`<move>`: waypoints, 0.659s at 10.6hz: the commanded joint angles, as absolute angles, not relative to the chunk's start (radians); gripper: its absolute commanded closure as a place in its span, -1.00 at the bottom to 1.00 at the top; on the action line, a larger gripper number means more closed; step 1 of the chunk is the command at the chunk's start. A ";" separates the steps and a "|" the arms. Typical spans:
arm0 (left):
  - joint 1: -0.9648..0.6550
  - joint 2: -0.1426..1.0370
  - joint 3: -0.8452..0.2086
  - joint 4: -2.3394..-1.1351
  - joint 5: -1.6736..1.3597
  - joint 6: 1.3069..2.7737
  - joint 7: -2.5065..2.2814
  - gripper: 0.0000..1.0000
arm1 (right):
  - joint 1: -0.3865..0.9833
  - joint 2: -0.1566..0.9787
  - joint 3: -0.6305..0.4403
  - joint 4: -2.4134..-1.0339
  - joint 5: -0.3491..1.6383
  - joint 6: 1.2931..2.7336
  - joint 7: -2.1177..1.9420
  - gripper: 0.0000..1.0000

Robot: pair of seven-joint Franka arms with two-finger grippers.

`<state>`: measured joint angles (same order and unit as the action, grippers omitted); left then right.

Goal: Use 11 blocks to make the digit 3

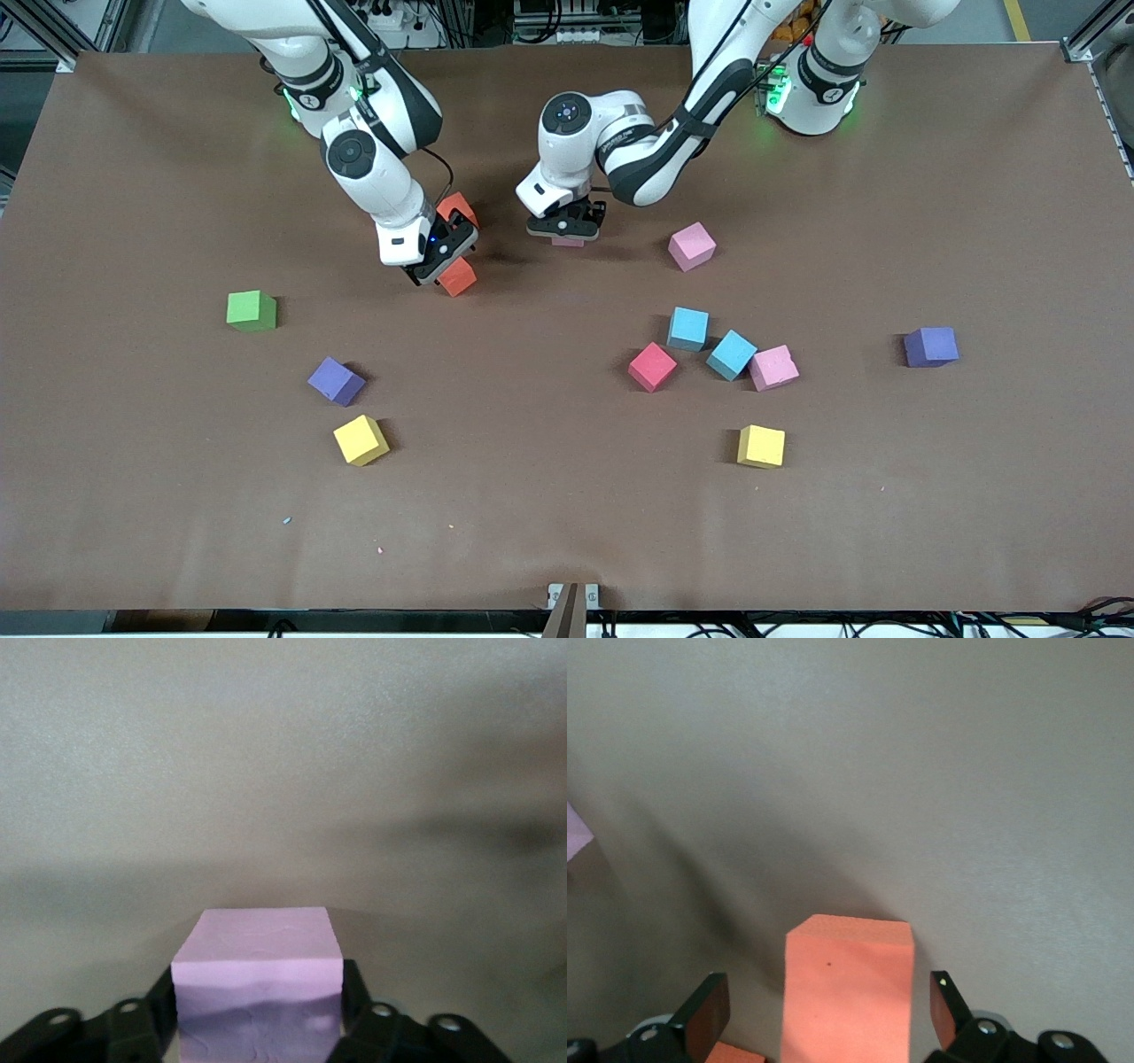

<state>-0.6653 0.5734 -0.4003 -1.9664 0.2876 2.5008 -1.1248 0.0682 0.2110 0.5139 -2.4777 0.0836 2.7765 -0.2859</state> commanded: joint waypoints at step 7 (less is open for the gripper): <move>-0.649 0.439 -0.411 -1.979 0.298 2.424 -1.161 -1.00 | 0.058 0.290 0.509 -2.479 0.028 2.772 -0.262 -1.00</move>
<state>-0.6588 0.5049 -0.4015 -1.9573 0.2876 2.4722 -1.1401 0.0660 0.2592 0.5095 -2.4823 0.0617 2.7654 -0.2826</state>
